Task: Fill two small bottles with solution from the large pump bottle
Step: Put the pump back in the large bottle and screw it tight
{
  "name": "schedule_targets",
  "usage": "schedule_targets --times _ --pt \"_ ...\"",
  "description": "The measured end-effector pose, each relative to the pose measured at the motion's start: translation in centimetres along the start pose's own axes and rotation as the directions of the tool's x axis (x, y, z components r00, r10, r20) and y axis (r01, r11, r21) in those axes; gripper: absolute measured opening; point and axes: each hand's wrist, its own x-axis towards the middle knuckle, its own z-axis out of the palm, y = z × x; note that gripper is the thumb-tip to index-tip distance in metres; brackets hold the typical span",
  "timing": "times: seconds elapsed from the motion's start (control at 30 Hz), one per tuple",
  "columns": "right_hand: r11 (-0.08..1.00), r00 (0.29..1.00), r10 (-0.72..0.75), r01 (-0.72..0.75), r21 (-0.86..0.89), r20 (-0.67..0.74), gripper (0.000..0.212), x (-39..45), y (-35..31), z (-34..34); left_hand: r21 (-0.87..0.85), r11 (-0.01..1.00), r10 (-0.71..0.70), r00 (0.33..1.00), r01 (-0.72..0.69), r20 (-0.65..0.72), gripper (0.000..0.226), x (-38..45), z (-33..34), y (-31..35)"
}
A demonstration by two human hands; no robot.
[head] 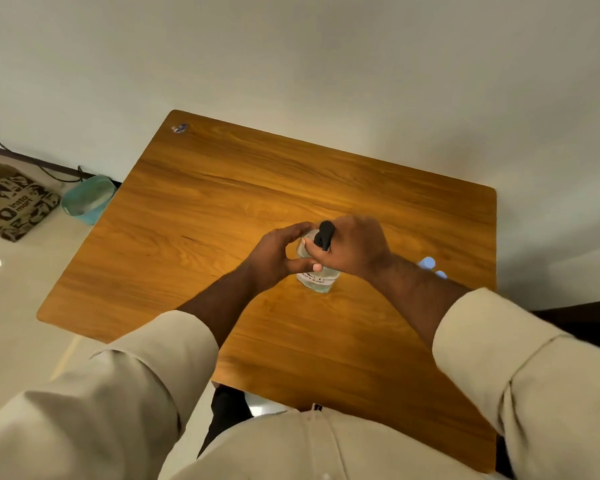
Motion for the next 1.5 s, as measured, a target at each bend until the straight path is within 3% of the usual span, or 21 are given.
schedule_targets --times 0.07,0.13,0.2,0.27,0.33,0.4,0.53,0.7,0.8,0.97,1.13,1.2,1.33,1.5 --pt "0.997 0.998 0.063 -0.063 -0.044 -0.022 0.04 -0.4 -0.7 0.0 0.025 0.999 0.024 1.0 -0.024 0.001 0.062 0.1 0.1 -0.1" --pt "0.998 0.995 0.03 -0.023 -0.063 0.098 0.043 0.0 -0.1 -0.9 0.015 1.0 0.025 1.0 -0.025 0.004 0.061 0.1 0.1 -0.1" --pt "0.984 0.968 -0.138 0.157 -0.079 0.208 0.048 1.4 1.2 -1.9 0.007 1.0 0.007 1.0 -0.007 0.007 0.067 0.3 0.2 0.0" --pt "0.935 0.88 -0.33 0.355 -0.011 0.341 0.053 3.0 2.0 -2.3 -0.029 0.999 -0.038 0.999 0.038 0.033 0.067 0.6 0.5 0.0" --pt "0.899 0.799 -0.421 0.429 0.084 0.429 0.052 3.8 2.5 -1.8 -0.077 0.994 -0.077 0.996 0.08 0.049 0.063 0.8 1.0 -0.2" --pt "0.912 0.821 -0.407 0.392 0.123 0.401 0.049 3.7 2.6 -0.9 -0.111 0.99 -0.086 0.996 0.088 0.029 0.063 0.7 1.5 -0.3" --pt "0.952 0.932 -0.299 0.277 0.127 0.207 0.042 2.1 2.6 0.3 -0.137 0.986 -0.1 0.994 0.093 -0.048 0.081 0.2 3.2 -0.6" --pt "0.995 0.991 -0.097 0.099 -0.025 0.089 0.034 0.5 1.4 0.3 -0.061 0.994 -0.095 0.979 0.086 -0.178 0.084 0.4 4.4 -1.1" --pt "0.998 0.998 0.036 -0.033 -0.053 0.045 0.033 -0.2 0.5 0.4 0.012 0.997 -0.075 0.969 0.081 -0.235 0.082 0.3 4.6 -0.8" --pt "0.978 0.987 0.154 -0.146 -0.147 0.045 0.035 -0.5 -0.9 0.0 0.139 0.983 -0.094 0.976 0.123 -0.199 0.091 0.2 4.1 -0.5" --pt "0.96 0.957 0.276 -0.27 -0.072 0.092 0.036 -0.2 -1.6 -1.4 0.136 0.98 -0.137 0.987 0.147 -0.085 0.123 0.1 2.4 -0.3" --pt "0.958 0.956 0.285 -0.284 -0.019 0.073 0.033 0.9 -2.2 -2.1 0.152 0.977 -0.14 0.987 0.15 -0.074 0.128 0.0 0.7 -0.6" --pt "0.969 0.969 0.245 -0.245 -0.019 -0.008 0.035 6.7 -4.2 -2.6 0.112 0.978 -0.161 0.978 0.176 -0.134 0.118 0.1 -4.3 -2.6" --pt "0.981 0.975 0.19 -0.183 -0.067 0.119 0.038 16.4 -7.3 0.0 0.014 0.981 -0.187 0.965 0.193 -0.186 0.105 1.6 -12.9 -5.7"
